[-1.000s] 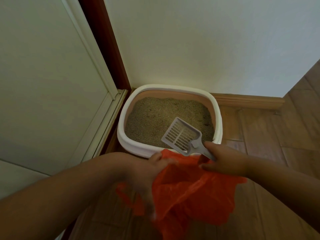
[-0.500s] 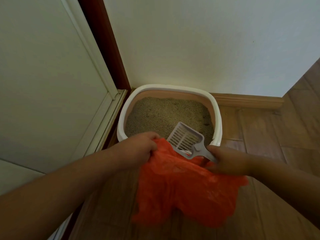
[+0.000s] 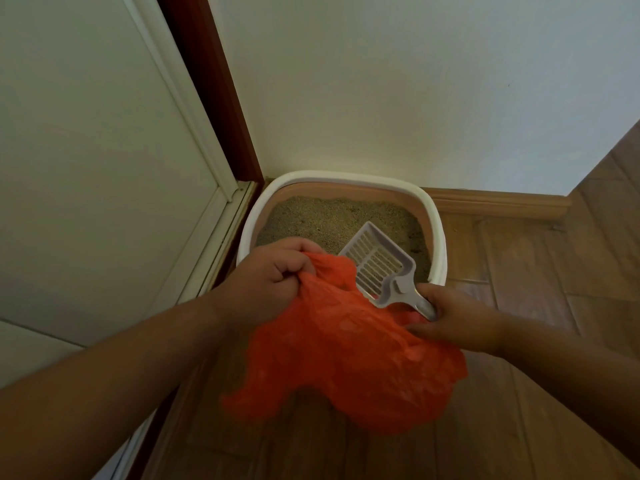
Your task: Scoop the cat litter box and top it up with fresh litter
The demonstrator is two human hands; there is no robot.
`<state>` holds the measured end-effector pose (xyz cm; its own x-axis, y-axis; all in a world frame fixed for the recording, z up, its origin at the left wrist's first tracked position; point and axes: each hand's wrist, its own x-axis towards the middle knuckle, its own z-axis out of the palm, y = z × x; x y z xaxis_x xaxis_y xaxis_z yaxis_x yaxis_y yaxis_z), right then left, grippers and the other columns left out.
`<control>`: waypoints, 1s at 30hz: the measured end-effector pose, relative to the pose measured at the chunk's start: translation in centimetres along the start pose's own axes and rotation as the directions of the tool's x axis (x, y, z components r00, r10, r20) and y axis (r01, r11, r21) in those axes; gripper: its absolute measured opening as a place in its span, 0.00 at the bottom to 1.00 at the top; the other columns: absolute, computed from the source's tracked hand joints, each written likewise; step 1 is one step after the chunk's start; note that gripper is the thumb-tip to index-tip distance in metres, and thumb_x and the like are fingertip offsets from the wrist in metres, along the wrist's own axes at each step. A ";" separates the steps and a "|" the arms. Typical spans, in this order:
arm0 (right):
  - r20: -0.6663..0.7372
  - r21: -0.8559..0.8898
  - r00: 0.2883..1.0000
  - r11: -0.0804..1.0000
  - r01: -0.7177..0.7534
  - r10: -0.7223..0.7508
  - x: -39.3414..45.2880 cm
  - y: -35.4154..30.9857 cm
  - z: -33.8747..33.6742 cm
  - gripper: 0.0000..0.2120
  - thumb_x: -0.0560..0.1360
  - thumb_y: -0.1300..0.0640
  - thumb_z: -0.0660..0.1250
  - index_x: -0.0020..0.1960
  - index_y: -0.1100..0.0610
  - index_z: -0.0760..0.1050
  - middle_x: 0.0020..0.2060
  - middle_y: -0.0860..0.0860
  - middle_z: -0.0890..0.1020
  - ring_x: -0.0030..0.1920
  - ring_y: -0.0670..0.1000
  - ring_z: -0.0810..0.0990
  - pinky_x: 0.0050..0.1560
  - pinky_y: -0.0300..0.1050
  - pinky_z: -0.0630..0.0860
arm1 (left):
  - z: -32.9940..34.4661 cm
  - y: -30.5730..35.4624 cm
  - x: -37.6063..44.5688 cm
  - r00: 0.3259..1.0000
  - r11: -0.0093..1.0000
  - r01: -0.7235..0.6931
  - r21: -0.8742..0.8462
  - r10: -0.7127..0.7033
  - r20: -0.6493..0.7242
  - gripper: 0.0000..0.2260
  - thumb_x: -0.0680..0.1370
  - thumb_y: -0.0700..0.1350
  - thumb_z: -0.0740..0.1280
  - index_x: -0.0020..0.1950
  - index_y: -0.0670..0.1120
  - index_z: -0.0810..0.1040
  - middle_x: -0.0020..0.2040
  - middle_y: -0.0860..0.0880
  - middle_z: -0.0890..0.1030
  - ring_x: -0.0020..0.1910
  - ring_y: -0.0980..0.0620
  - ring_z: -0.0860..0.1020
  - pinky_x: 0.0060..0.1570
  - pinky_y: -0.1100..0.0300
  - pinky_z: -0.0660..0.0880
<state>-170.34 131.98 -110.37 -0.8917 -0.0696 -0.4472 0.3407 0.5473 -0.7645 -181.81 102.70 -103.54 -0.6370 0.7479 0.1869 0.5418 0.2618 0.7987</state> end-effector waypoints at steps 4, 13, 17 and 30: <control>0.066 0.134 0.998 0.991 -0.011 0.002 -0.3 -0.6 0.3 0.17 0.75 0.56 0.75 0.62 0.47 0.76 0.49 0.45 0.87 0.47 0.42 0.86 0.46 0.40 0.83 | -0.1 -0.1 0.1 0.998 0.999 -0.001 -0.036 -0.001 -0.059 0.12 0.70 0.30 0.62 0.38 0.44 0.80 0.51 0.47 0.79 0.51 0.53 0.79 0.50 0.66 0.75; 0.202 0.403 0.978 0.914 -0.035 -0.052 -1.2 -1.0 1.3 0.28 0.76 0.54 0.72 0.73 0.46 0.67 0.63 0.47 0.82 0.64 0.48 0.81 0.57 0.42 0.80 | 0.3 0.4 0.3 0.973 0.995 0.096 -0.001 -0.094 -0.211 0.09 0.76 0.35 0.60 0.41 0.48 0.76 0.49 0.55 0.74 0.51 0.59 0.74 0.51 0.72 0.70; 0.259 0.371 0.963 0.928 -0.030 -0.073 -1.4 -2.3 2.6 0.33 0.75 0.56 0.74 0.72 0.41 0.62 0.60 0.46 0.84 0.62 0.46 0.82 0.56 0.43 0.81 | 1.0 0.8 0.7 0.934 0.981 0.191 0.044 -0.168 -0.316 0.08 0.75 0.32 0.63 0.42 0.44 0.74 0.49 0.53 0.72 0.48 0.59 0.72 0.50 0.74 0.70; 0.055 0.164 0.998 0.986 -0.011 0.002 -0.9 -2.8 1.9 0.32 0.72 0.61 0.77 0.69 0.46 0.65 0.52 0.49 0.86 0.52 0.48 0.86 0.53 0.47 0.84 | 0.6 -0.5 0.1 0.926 0.947 0.308 0.087 -0.278 -0.256 0.09 0.75 0.50 0.59 0.43 0.44 0.70 0.50 0.53 0.69 0.48 0.58 0.71 0.51 0.62 0.71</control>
<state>-169.97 128.98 -108.72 -0.8734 -0.1146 -0.4734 0.3944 0.4042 -0.8253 -181.84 103.03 -104.25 -0.8808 0.4633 0.0977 0.3646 0.5319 0.7643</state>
